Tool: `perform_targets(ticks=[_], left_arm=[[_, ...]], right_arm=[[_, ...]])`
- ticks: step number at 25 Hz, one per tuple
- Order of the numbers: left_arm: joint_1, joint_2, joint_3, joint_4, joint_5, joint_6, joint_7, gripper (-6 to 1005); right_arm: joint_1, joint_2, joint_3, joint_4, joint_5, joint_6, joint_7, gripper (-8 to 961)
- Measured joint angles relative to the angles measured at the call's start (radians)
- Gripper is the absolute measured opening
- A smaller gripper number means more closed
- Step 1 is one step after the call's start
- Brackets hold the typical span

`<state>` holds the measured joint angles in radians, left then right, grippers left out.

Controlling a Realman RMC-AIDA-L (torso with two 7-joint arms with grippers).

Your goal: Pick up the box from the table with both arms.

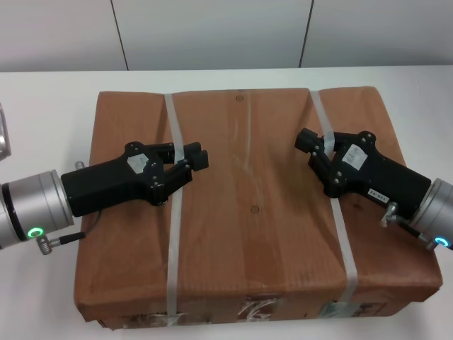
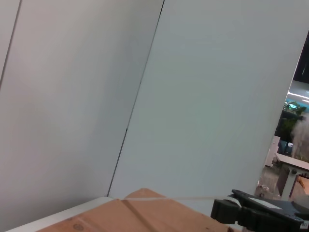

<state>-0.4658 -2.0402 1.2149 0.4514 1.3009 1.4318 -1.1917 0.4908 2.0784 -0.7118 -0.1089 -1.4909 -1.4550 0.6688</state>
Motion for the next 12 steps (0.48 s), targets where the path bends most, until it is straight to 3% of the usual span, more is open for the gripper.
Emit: perform_targets(ticks=[12], left_arm=[[0.004,0.0,0.0,0.0,0.0,0.0,0.0,170]], right_arm=[[0.0,0.0,-0.002,0.0,0.0,0.0,0.0,37]])
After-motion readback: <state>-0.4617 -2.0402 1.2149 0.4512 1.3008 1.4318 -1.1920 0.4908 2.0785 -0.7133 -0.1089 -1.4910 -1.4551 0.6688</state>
